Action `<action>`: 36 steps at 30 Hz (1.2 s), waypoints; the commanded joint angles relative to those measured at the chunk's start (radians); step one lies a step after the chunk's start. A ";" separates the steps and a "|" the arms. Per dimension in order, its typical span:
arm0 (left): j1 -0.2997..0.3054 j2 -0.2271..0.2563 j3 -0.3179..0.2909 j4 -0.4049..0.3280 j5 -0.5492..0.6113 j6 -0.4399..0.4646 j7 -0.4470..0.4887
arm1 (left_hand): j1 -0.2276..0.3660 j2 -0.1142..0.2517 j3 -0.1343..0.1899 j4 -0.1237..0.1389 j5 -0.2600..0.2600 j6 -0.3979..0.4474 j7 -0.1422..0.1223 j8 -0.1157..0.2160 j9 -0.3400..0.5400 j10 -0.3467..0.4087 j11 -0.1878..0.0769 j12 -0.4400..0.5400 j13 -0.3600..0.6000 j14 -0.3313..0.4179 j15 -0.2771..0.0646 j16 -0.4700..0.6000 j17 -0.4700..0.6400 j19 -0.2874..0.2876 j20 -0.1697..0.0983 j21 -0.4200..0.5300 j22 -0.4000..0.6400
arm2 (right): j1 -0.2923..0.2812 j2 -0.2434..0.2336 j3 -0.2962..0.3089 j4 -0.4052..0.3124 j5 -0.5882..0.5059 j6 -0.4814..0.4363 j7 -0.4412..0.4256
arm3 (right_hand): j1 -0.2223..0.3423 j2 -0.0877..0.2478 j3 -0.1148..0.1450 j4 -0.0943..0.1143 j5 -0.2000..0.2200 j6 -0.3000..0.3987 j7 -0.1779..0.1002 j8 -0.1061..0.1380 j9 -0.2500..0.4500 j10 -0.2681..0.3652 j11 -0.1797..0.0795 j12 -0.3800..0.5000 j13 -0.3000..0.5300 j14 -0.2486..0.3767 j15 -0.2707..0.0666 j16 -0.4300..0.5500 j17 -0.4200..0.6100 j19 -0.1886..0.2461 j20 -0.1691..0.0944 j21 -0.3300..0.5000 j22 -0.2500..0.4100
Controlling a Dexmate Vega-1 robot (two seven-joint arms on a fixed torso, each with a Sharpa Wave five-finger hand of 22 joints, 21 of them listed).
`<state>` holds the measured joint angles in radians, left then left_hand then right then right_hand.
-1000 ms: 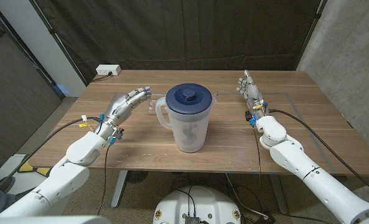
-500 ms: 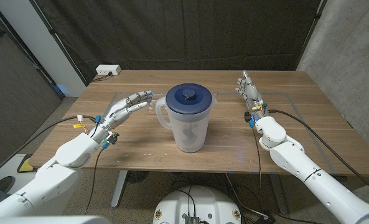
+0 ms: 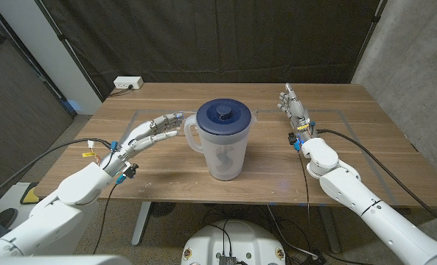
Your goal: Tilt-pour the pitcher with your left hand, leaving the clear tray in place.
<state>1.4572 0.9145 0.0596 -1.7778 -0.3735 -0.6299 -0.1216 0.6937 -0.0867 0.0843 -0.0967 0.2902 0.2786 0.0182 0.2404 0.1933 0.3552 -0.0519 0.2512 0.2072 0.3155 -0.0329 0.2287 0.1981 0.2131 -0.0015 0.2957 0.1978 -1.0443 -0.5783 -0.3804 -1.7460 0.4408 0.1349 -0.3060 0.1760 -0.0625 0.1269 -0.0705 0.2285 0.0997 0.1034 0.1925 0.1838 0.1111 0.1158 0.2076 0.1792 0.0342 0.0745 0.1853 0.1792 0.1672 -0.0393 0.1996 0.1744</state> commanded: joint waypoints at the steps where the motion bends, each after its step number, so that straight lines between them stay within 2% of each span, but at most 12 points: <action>1: 0.030 -0.033 -0.026 -0.050 0.124 0.035 0.069 | 0.038 0.026 0.009 -0.009 0.002 0.030 -0.005 0.012 0.003 0.029 -0.020 0.008 0.005 0.035 -0.010 0.012 0.004 0.027 -0.002 0.012 0.005 | -0.009 -0.008 0.004 -0.004 0.007 0.005 0.017 | 0.013 0.002 0.003 -0.006 0.006 0.001 -0.005 0.002 0.002 0.012 0.002 0.005 0.003 0.004 0.006 0.001 0.002 0.005 -0.007 -0.001 0.006; 10: -0.006 -0.039 -0.002 -0.082 0.245 0.087 0.104 | 0.107 0.052 0.032 -0.032 0.008 0.077 -0.026 0.023 0.004 0.069 -0.034 0.015 0.008 0.067 -0.023 0.018 0.004 0.045 -0.013 0.017 0.006 | -0.037 -0.015 0.017 -0.018 0.012 0.013 0.007 | 0.013 0.003 0.003 -0.006 0.005 0.002 -0.007 0.002 0.002 0.016 0.003 0.006 0.003 0.006 0.007 0.001 0.002 0.006 -0.005 -0.001 0.006; 12: -0.015 -0.041 0.005 -0.082 0.249 0.093 0.106 | 0.122 0.060 0.038 -0.036 0.010 0.091 -0.029 0.026 0.004 0.082 -0.046 0.018 0.010 0.082 -0.028 0.022 0.005 0.054 -0.016 0.021 0.006 | -0.044 -0.017 0.021 -0.023 0.012 0.014 0.002 | 0.013 0.003 0.002 -0.006 0.005 0.003 -0.007 0.002 0.002 0.017 0.003 0.006 0.003 0.006 0.007 0.001 0.002 0.006 -0.004 -0.001 0.006; 17: -0.039 -0.047 0.025 -0.074 0.250 0.100 0.106 | 0.142 0.074 0.047 -0.039 0.010 0.111 -0.030 0.031 0.005 0.096 -0.047 0.022 0.012 0.099 -0.031 0.026 0.006 0.063 -0.018 0.024 0.006 | -0.059 -0.020 0.030 -0.031 0.016 0.014 -0.007 | 0.014 0.003 0.002 -0.006 0.005 0.004 -0.009 0.003 0.002 0.018 0.003 0.006 0.003 0.008 0.006 0.002 0.002 0.007 -0.004 0.000 0.006; 20: -0.054 -0.053 0.037 -0.066 0.247 0.105 0.109 | 0.169 0.093 0.059 -0.042 0.005 0.137 -0.035 0.036 0.006 0.135 -0.062 0.033 0.017 0.134 -0.041 0.037 0.009 0.084 -0.025 0.033 0.006 | -0.063 -0.020 0.033 -0.033 0.017 0.013 -0.010 | 0.014 0.003 0.001 -0.007 0.005 0.003 -0.009 0.003 0.002 0.019 0.003 0.006 0.003 0.010 0.005 0.002 0.002 0.008 -0.004 0.000 0.006; 25: -0.068 -0.059 0.053 -0.058 0.240 0.113 0.117 | 0.189 0.102 0.067 -0.044 0.000 0.167 -0.039 0.044 0.006 0.156 -0.067 0.038 0.022 0.158 -0.048 0.044 0.013 0.100 -0.026 0.039 0.007 | -0.066 -0.016 0.034 -0.029 0.019 0.012 -0.014 | 0.014 0.004 0.001 -0.007 0.005 0.004 -0.011 0.003 0.002 0.020 0.004 0.007 0.003 0.010 0.004 0.002 0.002 0.009 -0.004 0.000 0.006; 28: -0.068 -0.069 0.056 -0.057 0.232 0.121 0.133 | 0.215 0.118 0.079 -0.046 -0.008 0.209 -0.046 0.056 0.008 0.194 -0.075 0.050 0.030 0.199 -0.059 0.058 0.018 0.126 -0.030 0.050 0.007 | -0.065 -0.015 0.033 -0.027 0.021 0.010 -0.014 | 0.015 0.004 0.001 -0.007 0.005 0.005 -0.012 0.003 0.002 0.021 0.004 0.007 0.003 0.011 0.005 0.002 0.002 0.009 -0.003 0.000 0.006; 29: -0.067 -0.072 0.057 -0.056 0.231 0.123 0.140 | 0.222 0.122 0.082 -0.047 -0.010 0.221 -0.047 0.059 0.008 0.204 -0.070 0.053 0.033 0.212 -0.063 0.062 0.020 0.133 -0.032 0.053 0.007 | -0.064 -0.014 0.033 -0.026 0.021 0.009 -0.014 | 0.015 0.005 0.001 -0.007 0.005 0.004 -0.012 0.003 0.002 0.021 0.004 0.007 0.003 0.011 0.005 0.002 0.002 0.009 -0.003 0.000 0.006; 36: -0.065 -0.079 0.059 -0.051 0.221 0.127 0.160 | 0.293 0.162 0.119 -0.048 -0.059 0.402 -0.079 0.126 0.012 0.348 -0.100 0.100 0.074 0.361 -0.109 0.114 0.039 0.224 -0.051 0.097 0.009 | -0.062 -0.008 0.030 -0.020 0.023 0.008 -0.017 | 0.015 0.005 0.000 -0.006 0.005 0.004 -0.014 0.002 0.002 0.022 0.004 0.007 0.003 0.013 0.006 0.003 0.002 0.009 -0.003 0.000 0.006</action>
<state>1.3999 0.8482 0.1060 -1.8362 -0.1428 -0.5181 0.0077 0.9636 0.0640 0.1882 -0.1436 0.2432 0.6262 -0.0546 0.3441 0.2027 0.6618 -0.1395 0.3375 0.2670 0.6316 -0.0574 0.3257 0.2292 0.4073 -0.0435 0.3784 0.2025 -1.1042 -0.5939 -0.3506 -1.7728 0.4599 0.1459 -0.3174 0.1800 -0.0585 0.1242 -0.0732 0.2285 0.0996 0.0924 0.1925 0.1837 0.1258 0.1195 0.2076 0.1790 0.0413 0.0786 0.1853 0.1790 0.1673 -0.0393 0.1996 0.1744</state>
